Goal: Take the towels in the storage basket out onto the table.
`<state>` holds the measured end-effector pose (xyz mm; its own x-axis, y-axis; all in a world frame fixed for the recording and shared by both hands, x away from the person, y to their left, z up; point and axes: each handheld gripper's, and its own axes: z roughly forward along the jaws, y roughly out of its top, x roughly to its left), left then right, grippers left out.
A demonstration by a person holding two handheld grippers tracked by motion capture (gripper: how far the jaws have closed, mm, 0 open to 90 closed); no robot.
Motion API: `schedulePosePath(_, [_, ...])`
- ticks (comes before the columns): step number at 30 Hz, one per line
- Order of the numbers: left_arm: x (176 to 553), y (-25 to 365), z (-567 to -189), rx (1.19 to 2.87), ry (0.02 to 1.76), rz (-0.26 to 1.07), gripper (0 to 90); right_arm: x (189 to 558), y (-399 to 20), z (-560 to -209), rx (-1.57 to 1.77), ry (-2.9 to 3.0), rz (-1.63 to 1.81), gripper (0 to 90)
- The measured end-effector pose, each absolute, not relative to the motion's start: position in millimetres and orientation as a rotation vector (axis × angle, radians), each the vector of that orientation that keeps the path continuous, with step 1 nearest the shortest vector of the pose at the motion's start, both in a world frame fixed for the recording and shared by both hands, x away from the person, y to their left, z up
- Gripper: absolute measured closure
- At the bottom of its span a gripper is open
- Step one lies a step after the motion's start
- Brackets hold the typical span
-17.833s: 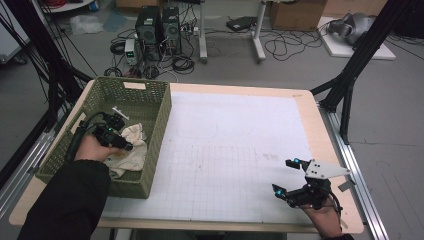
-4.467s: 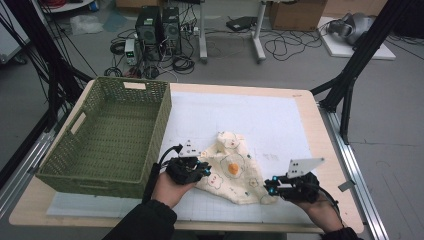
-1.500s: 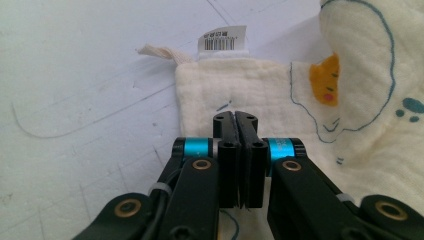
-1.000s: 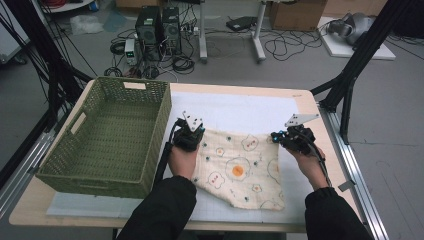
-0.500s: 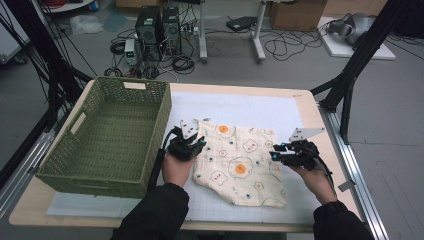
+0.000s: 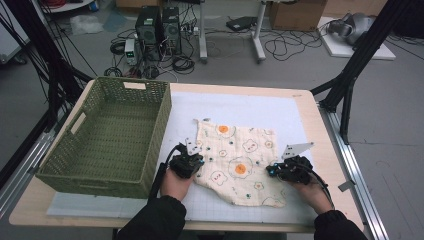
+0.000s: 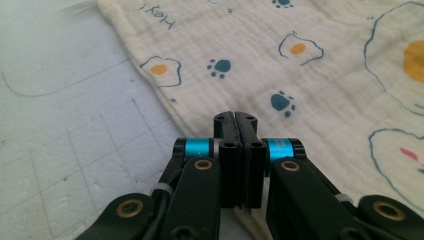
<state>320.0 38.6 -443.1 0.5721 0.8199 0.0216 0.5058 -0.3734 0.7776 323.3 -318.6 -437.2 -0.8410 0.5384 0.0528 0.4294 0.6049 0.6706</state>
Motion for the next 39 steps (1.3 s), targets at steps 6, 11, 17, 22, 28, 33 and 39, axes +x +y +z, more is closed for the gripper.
schedulePosePath(6, [337.6, 33.3, -435.1, 1.943, 1.101, 0.562, 88.9, 328.7, -323.9, -425.6, 0.827, 2.602, 1.057, 88.8])
schedulePosePath(11, [357.0, 21.4, -435.1, 1.944, 1.112, 0.587, 88.8, 340.5, -330.3, -428.3, 0.9, 2.579, 1.032, 88.8])
schedulePosePath(17, [368.7, 11.0, -450.7, 2.0, 1.094, 0.605, 88.2, 350.1, -329.4, -437.0, 0.931, 2.573, 0.996, 88.4])
schedulePosePath(22, [365.7, 18.5, -441.8, 1.983, 1.075, 0.562, 84.9, 347.0, -329.8, -434.2, 0.93, 2.552, 0.989, 81.9])
schedulePosePath(28, [344.4, 27.9, -420.3, 1.921, 1.002, 0.542, 81.1, 325.1, -336.3, -418.5, 0.878, 2.492, 1.098, 75.5])
schedulePosePath(33, [322.3, 40.0, -416.2, 1.924, 0.957, 0.521, 78.5, 302.8, -335.2, -418.6, 0.825, 2.528, 1.161, 70.4])
schedulePosePath(39, [297.0, 46.3, -430.3, 1.997, 0.93, 0.447, 72.0, 285.1, -326.9, -424.5, 0.764, 2.613, 1.148, 68.2])
